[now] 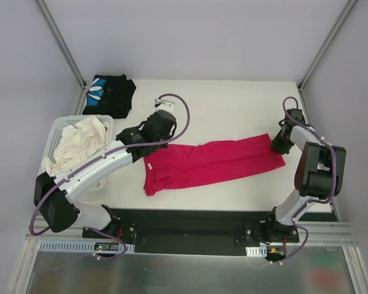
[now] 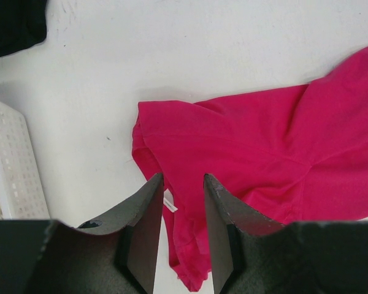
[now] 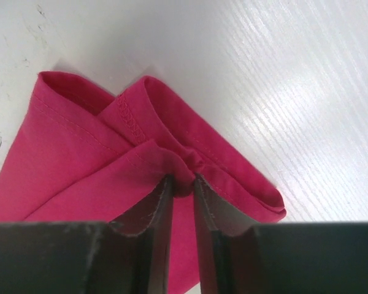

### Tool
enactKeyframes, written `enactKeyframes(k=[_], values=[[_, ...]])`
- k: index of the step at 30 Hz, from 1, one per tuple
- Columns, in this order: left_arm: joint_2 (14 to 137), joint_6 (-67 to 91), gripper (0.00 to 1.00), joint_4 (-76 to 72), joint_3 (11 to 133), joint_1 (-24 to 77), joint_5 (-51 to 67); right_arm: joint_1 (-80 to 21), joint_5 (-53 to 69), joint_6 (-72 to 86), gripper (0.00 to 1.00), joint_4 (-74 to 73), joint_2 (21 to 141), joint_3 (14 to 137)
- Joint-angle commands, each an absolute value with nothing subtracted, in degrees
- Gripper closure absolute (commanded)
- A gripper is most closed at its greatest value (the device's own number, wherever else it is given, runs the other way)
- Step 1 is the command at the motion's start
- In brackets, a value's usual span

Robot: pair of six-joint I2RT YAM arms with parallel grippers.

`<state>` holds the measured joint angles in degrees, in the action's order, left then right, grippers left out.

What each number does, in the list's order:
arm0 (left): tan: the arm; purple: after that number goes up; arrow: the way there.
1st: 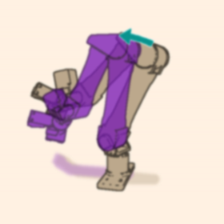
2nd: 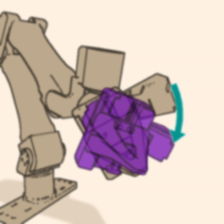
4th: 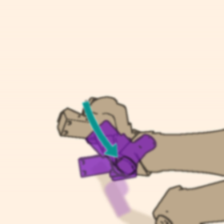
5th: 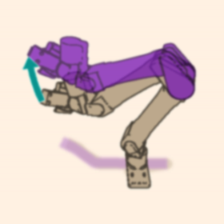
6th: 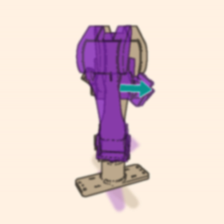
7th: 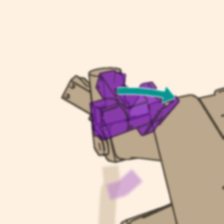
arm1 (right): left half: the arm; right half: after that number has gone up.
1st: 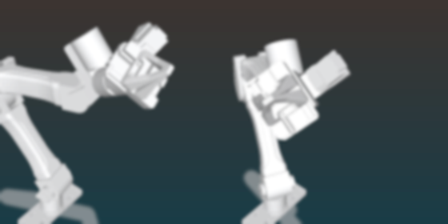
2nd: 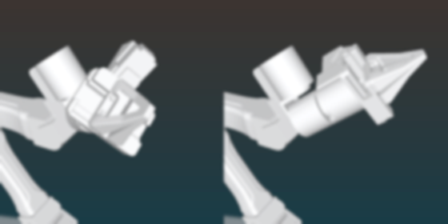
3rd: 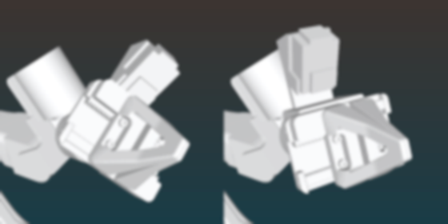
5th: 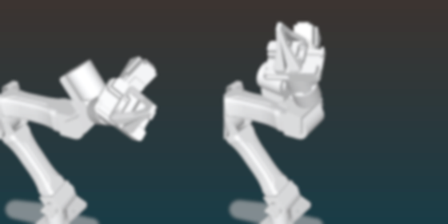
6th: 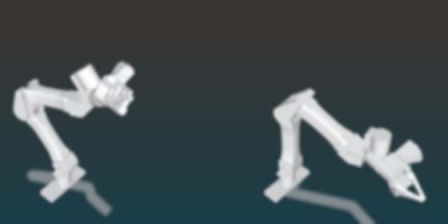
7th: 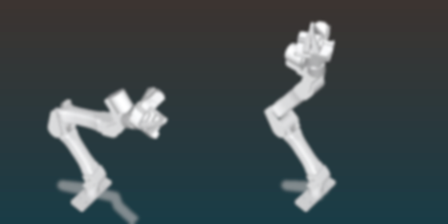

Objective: Fold and stack the t-shirts
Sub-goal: Fold the other side of the tshirt into a rectangle

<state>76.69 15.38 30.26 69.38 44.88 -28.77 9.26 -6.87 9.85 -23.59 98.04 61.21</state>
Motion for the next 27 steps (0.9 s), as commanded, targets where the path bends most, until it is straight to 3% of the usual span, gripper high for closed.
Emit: enactKeyframes(k=[1, 3, 5, 27], values=[[77.1, 14.6, 0.68, 29.4, 70.8, 44.2, -28.4, 9.8, -6.2, 10.1, 0.82, -22.2, 97.8, 62.9], [77.1, 14.8, 0.68, 29.4, 70.8, 44.2, -28.3, 9.8, -6.2, 10.1, 0.94, -22.2, 97.6, 62.9], [76.9, 14.8, 0.68, 29.4, 70.8, 44.2, -28.2, 9.8, -5.8, 10.2, 0.99, -22.3, 97.2, 63.0], [78.5, 18.1, 0.68, 29.3, 68.5, 44.3, -25.3, 7.8, -2.5, 10.0, 0.99, -27.9, 98.3, 78.7]])
